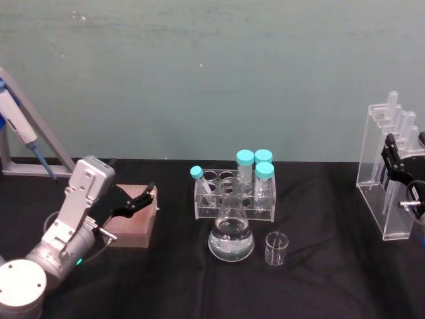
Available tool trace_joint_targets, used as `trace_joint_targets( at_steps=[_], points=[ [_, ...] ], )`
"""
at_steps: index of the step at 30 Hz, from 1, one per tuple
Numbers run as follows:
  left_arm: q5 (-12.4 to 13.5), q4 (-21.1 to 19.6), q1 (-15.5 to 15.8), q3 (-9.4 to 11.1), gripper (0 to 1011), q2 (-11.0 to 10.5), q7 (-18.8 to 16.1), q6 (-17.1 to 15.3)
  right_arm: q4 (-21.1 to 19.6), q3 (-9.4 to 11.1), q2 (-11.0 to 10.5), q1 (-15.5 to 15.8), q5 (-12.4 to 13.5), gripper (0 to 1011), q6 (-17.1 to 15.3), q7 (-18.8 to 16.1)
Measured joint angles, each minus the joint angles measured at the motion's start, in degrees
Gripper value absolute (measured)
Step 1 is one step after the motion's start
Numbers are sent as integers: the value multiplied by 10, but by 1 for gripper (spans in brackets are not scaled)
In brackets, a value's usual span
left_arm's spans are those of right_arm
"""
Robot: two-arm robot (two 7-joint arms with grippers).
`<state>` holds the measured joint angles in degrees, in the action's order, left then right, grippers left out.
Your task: Place the experimental apparatus aside using one hand.
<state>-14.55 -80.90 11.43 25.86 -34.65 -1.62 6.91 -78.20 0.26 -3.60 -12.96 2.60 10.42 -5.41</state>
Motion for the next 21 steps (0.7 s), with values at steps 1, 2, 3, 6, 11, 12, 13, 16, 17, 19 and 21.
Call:
trace_joint_targets(
  at_steps=[1,2,3,6,11,12,13,16,17,19,21],
  points=[
    [0,0,0,0,1000,0,0,0,0,1,-1,0,1,615,1,0],
    [0,0,0,0,1000,0,0,0,0,1,-1,0,1,615,1,0],
    [0,0,0,0,1001,0,0,0,1,2,-2,0,1,615,1,0],
    [0,0,0,0,1000,0,0,0,1,4,-3,0,2,615,1,0],
    [0,0,0,0,1000,0,0,0,5,8,-5,-2,4,615,3,0],
    [0,0,0,0,1000,0,0,0,6,9,-5,-3,4,615,4,1],
    [0,0,0,0,1000,0,0,0,6,10,-5,-3,4,615,4,1],
    [0,0,0,0,1000,0,0,0,9,13,-6,-5,5,615,6,2],
    [0,0,0,0,1000,0,0,0,10,14,-7,-6,5,615,6,3],
    [0,0,0,0,1000,0,0,0,12,15,-7,-7,5,615,6,3],
    [0,0,0,0,1000,0,0,0,14,17,-7,-8,5,615,7,4]
  ],
)
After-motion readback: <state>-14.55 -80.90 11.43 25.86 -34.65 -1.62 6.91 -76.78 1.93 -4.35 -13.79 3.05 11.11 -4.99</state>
